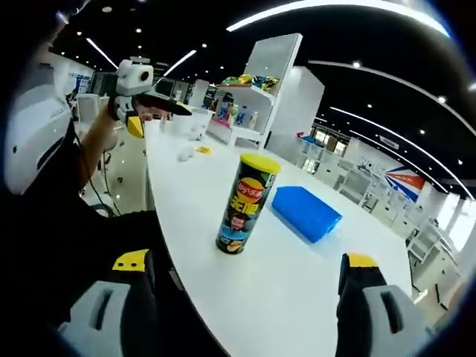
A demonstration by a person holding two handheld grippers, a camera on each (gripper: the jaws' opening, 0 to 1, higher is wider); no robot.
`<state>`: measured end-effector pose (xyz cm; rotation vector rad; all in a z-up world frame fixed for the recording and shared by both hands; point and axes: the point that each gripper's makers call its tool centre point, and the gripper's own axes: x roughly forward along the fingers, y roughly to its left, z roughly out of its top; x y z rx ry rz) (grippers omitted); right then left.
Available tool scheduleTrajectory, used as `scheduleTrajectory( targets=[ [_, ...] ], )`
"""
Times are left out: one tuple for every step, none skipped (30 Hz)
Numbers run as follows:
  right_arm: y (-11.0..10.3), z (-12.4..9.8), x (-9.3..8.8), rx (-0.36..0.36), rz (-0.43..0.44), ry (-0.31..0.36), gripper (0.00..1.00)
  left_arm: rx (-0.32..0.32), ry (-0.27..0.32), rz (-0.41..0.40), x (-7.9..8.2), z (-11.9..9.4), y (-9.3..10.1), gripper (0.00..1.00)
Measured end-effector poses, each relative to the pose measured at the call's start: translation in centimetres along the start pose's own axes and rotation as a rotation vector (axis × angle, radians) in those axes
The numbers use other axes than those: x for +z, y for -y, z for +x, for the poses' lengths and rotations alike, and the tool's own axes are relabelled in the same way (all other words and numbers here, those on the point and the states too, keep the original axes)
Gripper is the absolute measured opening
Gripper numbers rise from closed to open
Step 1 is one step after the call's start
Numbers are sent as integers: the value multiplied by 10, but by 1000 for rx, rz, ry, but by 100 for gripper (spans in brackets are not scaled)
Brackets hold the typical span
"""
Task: Open the lid of the chip container on the table, take out the chips, place them into the box in front of the container, and close the lid
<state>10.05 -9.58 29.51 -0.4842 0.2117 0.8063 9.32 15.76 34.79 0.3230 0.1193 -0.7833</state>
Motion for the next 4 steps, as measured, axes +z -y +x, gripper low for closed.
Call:
scheduleTrajectory(
  targets=[
    [0, 0, 0, 0, -3, -1, 97, 0, 1, 1, 0, 0, 0, 95],
    [-1, 0, -1, 0, -4, -2, 97, 0, 4, 3, 0, 0, 0, 95],
    [-1, 0, 0, 1, -3, 0, 97, -2, 5, 4, 1, 0, 1, 95],
    [-2, 0, 0, 3, -2, 2, 97, -9, 6, 5, 1, 0, 3, 95]
  ],
)
